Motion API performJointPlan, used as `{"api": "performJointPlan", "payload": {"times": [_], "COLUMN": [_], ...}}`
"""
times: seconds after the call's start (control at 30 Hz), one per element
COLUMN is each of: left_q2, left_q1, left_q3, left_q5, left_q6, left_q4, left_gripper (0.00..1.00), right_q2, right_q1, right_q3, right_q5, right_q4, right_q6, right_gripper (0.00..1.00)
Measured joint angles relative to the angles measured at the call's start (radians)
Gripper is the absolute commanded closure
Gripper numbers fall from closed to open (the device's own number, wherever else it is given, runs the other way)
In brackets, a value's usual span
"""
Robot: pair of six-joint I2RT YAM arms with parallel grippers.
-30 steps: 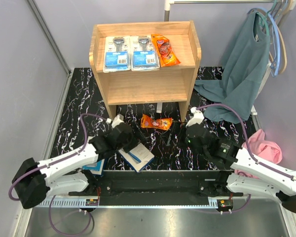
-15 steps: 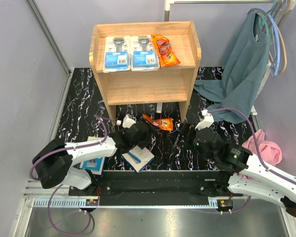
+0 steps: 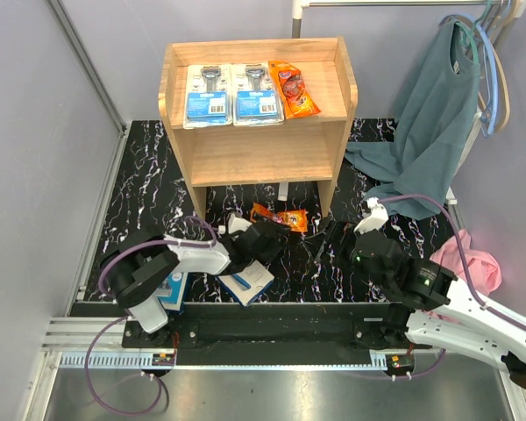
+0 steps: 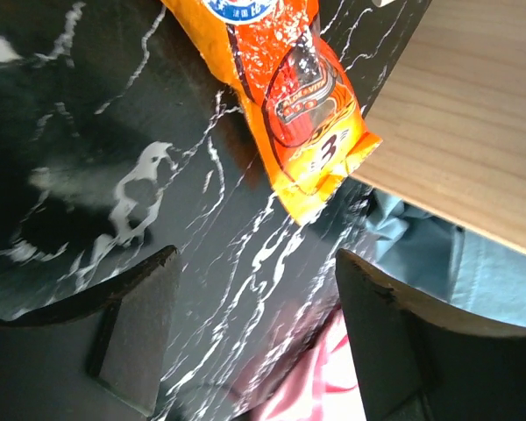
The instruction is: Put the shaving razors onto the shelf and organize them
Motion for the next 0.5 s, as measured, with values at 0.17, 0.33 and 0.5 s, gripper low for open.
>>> {"api": "performJointPlan", "payload": {"times": [0.17, 0.33, 0.5], "left_q2": [0.057, 0.100, 0.154], "left_q1": [0.000, 0.009, 0.040], "left_q3": [-0.016, -0.014, 0.005], "left_q5": [-0.001, -0.004, 0.007], "left_q6": [-0.060, -0.081, -0.113], "left_q4": [0.110, 0.168, 0.221], "left_gripper": [0.28, 0.32, 0.37], "right_q2": [-0.020, -0.039, -0.056], "right_q1": [0.000, 0.000, 0.000], "right_q3": [0.000, 0.000, -0.006], "right_q5": [0.004, 0.005, 0.014], "right_q4": [-0.021, -0.029, -0.060], "right_q6": [0.006, 0.018, 0.036], "right_gripper": [0.00, 0.00, 0.00]}}
